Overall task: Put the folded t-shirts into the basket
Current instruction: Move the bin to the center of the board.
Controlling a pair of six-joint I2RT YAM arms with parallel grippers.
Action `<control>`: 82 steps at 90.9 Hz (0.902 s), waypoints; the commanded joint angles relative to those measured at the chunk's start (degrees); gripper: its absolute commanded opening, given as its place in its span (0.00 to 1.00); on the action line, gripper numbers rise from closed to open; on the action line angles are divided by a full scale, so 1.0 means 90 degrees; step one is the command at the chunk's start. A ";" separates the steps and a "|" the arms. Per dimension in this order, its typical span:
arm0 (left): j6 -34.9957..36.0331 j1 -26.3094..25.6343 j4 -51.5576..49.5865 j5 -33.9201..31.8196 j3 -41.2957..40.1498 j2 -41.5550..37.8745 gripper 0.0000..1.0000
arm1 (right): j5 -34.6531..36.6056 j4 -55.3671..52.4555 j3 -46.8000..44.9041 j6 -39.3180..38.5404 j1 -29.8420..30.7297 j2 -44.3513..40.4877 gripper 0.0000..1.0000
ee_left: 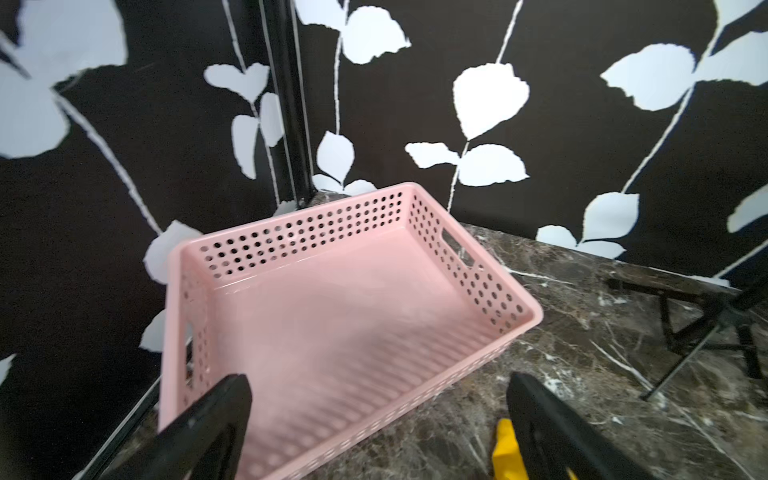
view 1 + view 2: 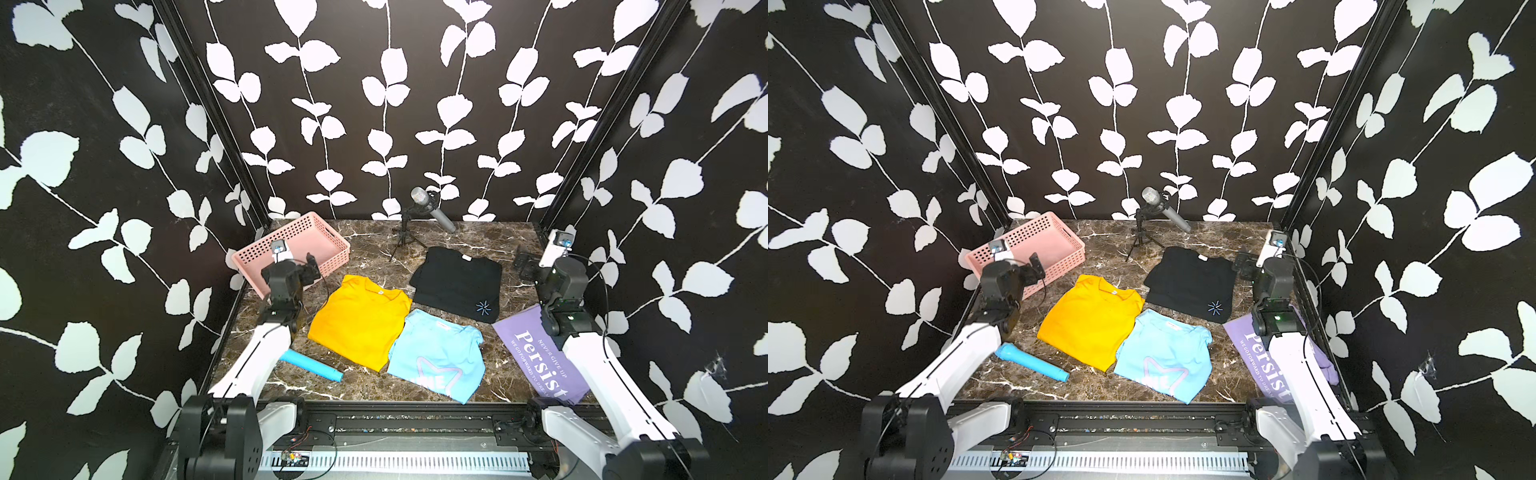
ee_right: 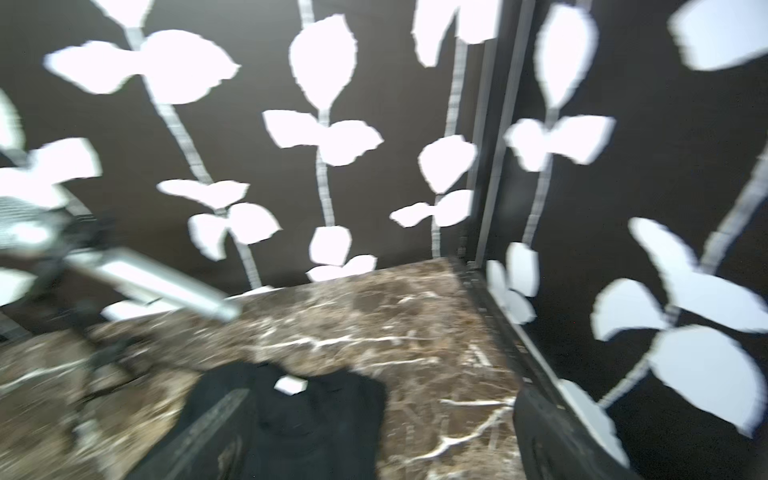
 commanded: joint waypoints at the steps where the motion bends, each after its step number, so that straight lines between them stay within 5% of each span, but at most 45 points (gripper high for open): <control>1: 0.0104 0.0019 -0.1675 0.1175 0.0955 0.0936 0.98 | -0.0764 -0.1452 0.0579 -0.0002 0.0803 0.0495 0.98; 17: 0.1192 -0.0062 -0.2930 0.1919 0.2705 0.2719 0.98 | -0.1188 -0.2067 0.1319 -0.0297 0.1662 0.1343 0.98; 39: 0.2562 -0.0147 -0.4438 0.2273 0.4520 0.4131 0.96 | -0.1736 -0.2270 0.1410 -0.0328 0.1885 0.1727 0.98; 61: 0.3633 -0.0307 -0.5901 0.2681 0.6295 0.5387 0.78 | -0.1875 -0.2047 0.1183 -0.0176 0.1956 0.1836 0.98; 82: 0.4308 -0.0486 -0.6422 0.2589 0.7053 0.6034 0.65 | -0.1808 -0.1947 0.1080 -0.0173 0.1952 0.1881 0.98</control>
